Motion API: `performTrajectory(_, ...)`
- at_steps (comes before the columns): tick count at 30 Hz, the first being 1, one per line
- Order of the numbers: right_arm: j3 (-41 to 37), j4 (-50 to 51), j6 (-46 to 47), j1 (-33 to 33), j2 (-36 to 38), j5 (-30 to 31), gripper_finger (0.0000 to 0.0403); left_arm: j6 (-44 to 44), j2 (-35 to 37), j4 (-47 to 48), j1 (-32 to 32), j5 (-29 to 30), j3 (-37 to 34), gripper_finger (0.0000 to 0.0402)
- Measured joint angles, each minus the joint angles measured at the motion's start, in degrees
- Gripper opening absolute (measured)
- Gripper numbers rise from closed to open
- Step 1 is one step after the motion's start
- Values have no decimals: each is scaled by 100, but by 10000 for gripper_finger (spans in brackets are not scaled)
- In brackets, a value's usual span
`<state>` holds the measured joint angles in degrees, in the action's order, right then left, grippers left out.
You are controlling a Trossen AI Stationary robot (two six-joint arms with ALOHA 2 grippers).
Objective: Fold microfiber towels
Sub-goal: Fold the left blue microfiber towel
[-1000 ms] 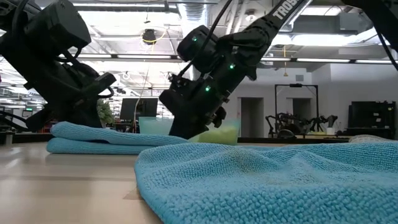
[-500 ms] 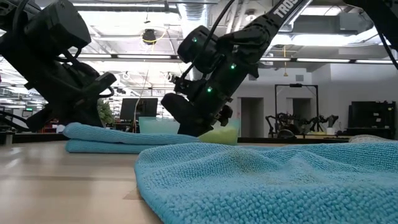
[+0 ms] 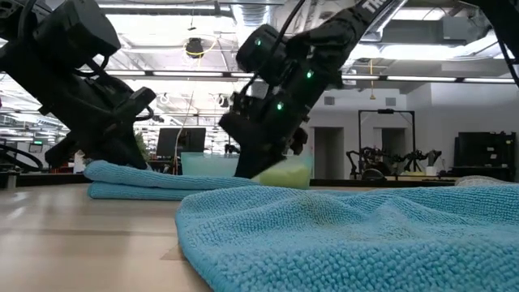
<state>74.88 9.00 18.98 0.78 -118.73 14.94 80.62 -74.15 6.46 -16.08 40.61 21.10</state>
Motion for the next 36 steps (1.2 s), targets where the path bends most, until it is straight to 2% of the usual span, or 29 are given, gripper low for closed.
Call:
performTrajectory(8, -28, 308, 4, -131, 441, -41, 211, -238, 0, 187, 7, 128, 2, 129)
performTrajectory(11, -97, 246, 61, -363, 621, -124, 225, -205, 0, 188, 7, 165, 2, 168)
performTrajectory(14, -140, 461, 332, -588, 632, 64, 228, -193, 78, 182, -32, -4, 1, 190)
performTrajectory(17, -145, 795, 679, -644, 593, 137, 228, -238, 333, 220, -174, -142, 43, 195)
performTrajectory(21, -147, 1151, 1186, -594, 537, 30, 231, -473, 860, 186, -433, 2, 197, 196)
performTrajectory(27, -143, 1072, 1977, -590, 540, -9, 235, -975, 1286, 259, -618, 194, 275, 197)
performTrajectory(31, -145, 1065, 2392, -552, 435, -175, 235, -992, 1226, 428, -614, 144, 275, 197)
performTrajectory(36, -145, 860, 2612, -511, 308, -565, 235, -1115, 642, 64, -623, -432, 273, 197)
